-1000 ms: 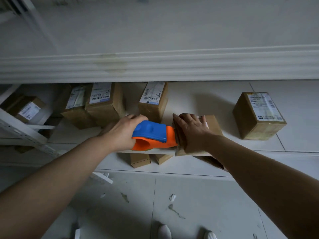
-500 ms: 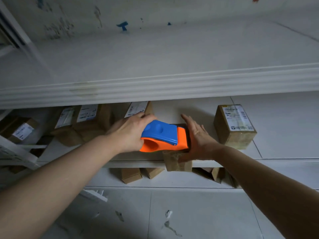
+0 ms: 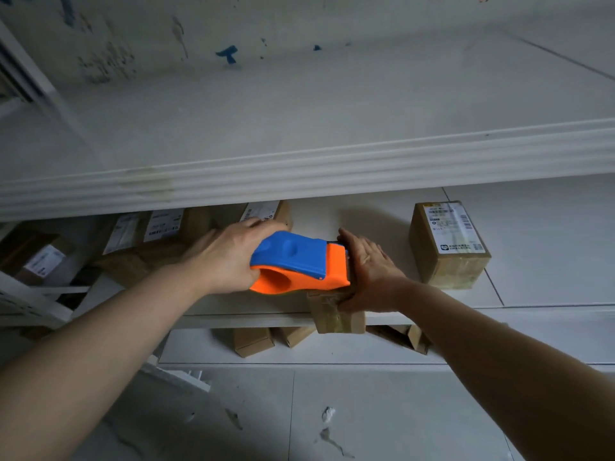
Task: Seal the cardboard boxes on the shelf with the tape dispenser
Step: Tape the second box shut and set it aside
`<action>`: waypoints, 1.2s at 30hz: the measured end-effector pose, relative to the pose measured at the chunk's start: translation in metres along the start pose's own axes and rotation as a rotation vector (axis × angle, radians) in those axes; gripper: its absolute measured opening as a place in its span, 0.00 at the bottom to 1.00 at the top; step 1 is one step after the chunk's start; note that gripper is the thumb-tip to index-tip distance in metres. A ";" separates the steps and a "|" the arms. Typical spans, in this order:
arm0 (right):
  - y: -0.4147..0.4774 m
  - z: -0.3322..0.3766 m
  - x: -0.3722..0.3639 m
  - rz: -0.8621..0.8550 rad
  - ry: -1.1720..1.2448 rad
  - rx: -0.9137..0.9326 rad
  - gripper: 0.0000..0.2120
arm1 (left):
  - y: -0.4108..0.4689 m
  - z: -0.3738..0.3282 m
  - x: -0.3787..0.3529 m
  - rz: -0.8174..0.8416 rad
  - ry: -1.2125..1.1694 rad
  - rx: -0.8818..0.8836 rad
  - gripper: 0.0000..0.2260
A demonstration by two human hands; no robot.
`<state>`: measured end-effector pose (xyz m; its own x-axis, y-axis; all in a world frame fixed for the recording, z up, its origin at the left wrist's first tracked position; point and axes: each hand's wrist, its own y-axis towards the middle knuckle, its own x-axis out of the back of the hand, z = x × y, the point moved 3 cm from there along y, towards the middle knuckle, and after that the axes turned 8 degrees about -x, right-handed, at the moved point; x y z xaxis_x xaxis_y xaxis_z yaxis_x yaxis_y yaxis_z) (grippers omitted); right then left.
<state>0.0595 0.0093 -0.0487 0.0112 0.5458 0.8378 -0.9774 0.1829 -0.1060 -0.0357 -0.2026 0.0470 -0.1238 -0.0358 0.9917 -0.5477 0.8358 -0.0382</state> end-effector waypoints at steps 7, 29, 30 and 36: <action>0.002 -0.009 0.000 0.035 0.008 -0.034 0.63 | -0.041 0.068 0.009 -0.036 -0.106 0.065 0.34; -0.005 0.040 -0.012 0.166 -0.626 0.102 0.62 | -0.012 0.044 -0.041 0.061 -0.079 0.084 0.32; -0.004 0.041 -0.009 0.173 -0.604 0.084 0.61 | -0.013 0.044 -0.043 0.063 -0.082 0.093 0.32; 0.012 0.049 -0.008 0.128 -0.570 -0.002 0.57 | -0.020 0.043 -0.047 0.051 -0.132 0.095 0.33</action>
<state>0.0376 -0.0327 -0.0305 -0.2230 0.0371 0.9741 -0.9630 0.1468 -0.2261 -0.0550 -0.2409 -0.0044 -0.2575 -0.0711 0.9637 -0.6132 0.7828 -0.1061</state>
